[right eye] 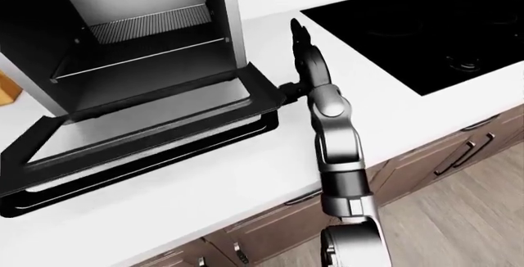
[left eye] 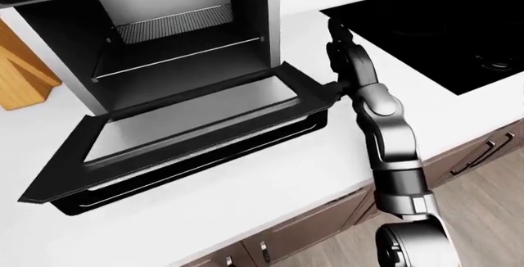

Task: Close the toaster oven door.

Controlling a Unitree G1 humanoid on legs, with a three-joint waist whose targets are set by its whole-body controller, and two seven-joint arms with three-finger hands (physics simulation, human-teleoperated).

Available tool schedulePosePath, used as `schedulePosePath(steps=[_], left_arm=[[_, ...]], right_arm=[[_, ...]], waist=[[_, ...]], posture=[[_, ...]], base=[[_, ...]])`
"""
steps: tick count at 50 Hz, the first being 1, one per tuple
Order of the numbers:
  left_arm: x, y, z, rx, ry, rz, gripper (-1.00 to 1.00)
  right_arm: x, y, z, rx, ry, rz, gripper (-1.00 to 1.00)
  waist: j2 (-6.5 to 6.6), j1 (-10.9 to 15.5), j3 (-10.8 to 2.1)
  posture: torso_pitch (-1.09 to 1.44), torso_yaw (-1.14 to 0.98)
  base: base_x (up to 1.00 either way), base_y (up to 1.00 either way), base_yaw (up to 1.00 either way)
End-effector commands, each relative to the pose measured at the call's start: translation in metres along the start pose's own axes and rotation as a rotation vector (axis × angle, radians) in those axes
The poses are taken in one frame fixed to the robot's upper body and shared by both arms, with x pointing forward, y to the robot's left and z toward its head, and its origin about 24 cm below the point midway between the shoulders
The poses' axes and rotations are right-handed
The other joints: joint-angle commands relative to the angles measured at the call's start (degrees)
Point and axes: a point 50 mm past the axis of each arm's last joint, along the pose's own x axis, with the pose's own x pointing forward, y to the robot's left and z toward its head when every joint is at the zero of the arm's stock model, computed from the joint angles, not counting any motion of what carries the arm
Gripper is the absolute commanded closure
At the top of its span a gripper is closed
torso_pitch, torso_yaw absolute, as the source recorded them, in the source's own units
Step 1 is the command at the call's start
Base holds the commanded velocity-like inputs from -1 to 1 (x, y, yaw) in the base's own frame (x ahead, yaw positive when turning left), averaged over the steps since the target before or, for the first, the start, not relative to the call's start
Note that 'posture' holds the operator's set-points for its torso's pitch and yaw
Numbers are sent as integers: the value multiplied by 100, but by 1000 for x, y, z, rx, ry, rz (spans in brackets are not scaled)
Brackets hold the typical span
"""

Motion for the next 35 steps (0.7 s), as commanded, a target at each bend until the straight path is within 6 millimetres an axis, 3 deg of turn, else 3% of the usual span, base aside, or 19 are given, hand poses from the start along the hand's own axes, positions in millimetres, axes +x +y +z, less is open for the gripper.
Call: schedulePosePath(steps=[1,14,29,35], left_arm=[[1,0,23,18,-99,-6,-100],[0,1,22,18,-100,-6,-100],[1,1,24,14,-100,-7,-100],[1,2,23,13,-98,-5,-100]], right_arm=[[2,5,32,11,-131,11,-100],[8,16,38,55,-124,-10,-100],[23,13,76,121,-201,-75,-100],[29,17,78,115,-188,-99,-100]], waist=[[20,29,-148],[24,38,-156],[31,47,-141],[34,53,-134]], posture=[[0,0],[0,0],[0,0],[0,0]], base=[[0,0,0],[0,0,0],[0,0,0],[0,0,0]])
